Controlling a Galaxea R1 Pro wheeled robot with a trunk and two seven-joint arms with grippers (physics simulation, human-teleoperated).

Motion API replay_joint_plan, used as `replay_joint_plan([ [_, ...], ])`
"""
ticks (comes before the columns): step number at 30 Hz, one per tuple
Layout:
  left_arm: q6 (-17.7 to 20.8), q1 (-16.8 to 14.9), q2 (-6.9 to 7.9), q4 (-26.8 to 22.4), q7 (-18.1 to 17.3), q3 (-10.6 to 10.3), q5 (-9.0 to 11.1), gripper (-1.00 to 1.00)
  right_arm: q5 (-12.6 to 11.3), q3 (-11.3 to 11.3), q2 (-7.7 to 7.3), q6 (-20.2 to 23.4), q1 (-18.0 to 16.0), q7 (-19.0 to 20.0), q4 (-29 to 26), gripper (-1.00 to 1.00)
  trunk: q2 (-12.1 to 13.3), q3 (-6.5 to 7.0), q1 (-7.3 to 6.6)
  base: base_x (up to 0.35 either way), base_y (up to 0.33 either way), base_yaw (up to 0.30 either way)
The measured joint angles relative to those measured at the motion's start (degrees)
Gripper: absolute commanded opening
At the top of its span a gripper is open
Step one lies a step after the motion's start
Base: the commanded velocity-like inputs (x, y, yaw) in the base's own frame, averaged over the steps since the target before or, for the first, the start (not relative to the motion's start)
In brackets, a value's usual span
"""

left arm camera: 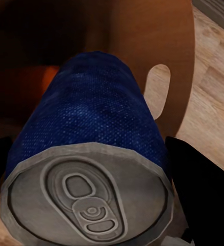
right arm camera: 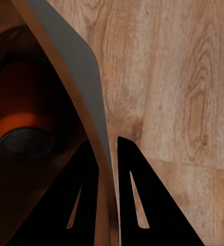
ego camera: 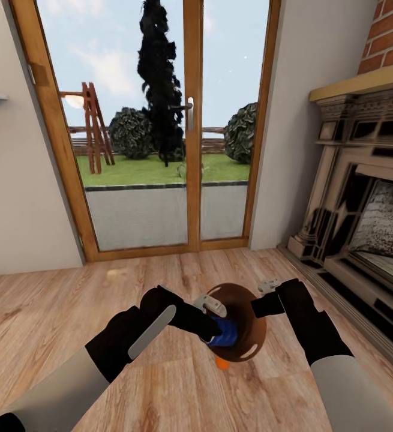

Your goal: Put the three can of soda from the living room inside the tash can in the kitchen.

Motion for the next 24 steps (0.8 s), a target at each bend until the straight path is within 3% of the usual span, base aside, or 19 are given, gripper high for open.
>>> replay_joint_plan([
  [5,0.00,0.01,-0.13,0.46,0.06,-0.01,0.19,-1.00,0.11,-0.01,0.03,-0.02,0.00,0.00,0.41,-1.00,0.00,0.00,0.00,0.000,0.000,0.000],
  [15,0.00,0.00,-2.14,4.29,0.39,-0.09,-0.84,-1.00,0.87,0.04,0.48,-0.23,-0.01,-0.09,2.10,-1.00,0.00,0.00,0.00,0.000,0.000,0.000],
  [24,0.00,0.00,-2.43,4.69,0.47,-0.36,-0.92,-1.00,0.74,0.08,0.51,-0.19,-0.01,-0.07,2.10,-1.00,0.00,0.00,0.00,0.000,0.000,0.000],
])
